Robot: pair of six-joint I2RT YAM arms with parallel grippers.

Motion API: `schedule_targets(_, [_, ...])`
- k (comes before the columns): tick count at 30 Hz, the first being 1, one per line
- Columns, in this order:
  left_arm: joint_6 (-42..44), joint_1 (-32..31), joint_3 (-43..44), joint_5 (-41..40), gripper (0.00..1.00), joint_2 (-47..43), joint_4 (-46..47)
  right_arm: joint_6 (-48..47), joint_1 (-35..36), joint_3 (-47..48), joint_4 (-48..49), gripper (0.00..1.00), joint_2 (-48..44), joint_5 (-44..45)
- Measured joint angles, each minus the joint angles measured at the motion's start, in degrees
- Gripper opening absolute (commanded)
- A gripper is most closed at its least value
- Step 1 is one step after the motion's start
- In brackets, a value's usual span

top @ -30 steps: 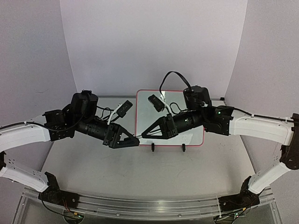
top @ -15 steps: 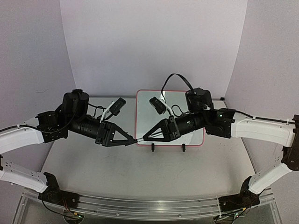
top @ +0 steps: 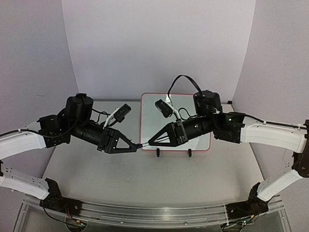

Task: Write a sentence on the whiteboard
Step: Open the whiteboard marker without the cap.

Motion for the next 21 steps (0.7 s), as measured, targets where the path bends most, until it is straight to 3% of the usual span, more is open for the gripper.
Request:
schedule_targets(2, [0.48, 0.05, -0.04, 0.40, 0.00, 0.18, -0.01, 0.05, 0.06, -0.03, -0.07, 0.00, -0.18, -0.17])
schedule_targets(12, [2.02, 0.05, -0.07, 0.96, 0.00, 0.14, 0.59, 0.07, -1.03, -1.59, 1.27, 0.00, -1.40, -1.62])
schedule_targets(21, [4.28, 6.12, -0.09, 3.36, 0.00, -1.55, -4.97, 0.30, -10.93, -6.01, 0.04, 0.00, -11.03, -5.98])
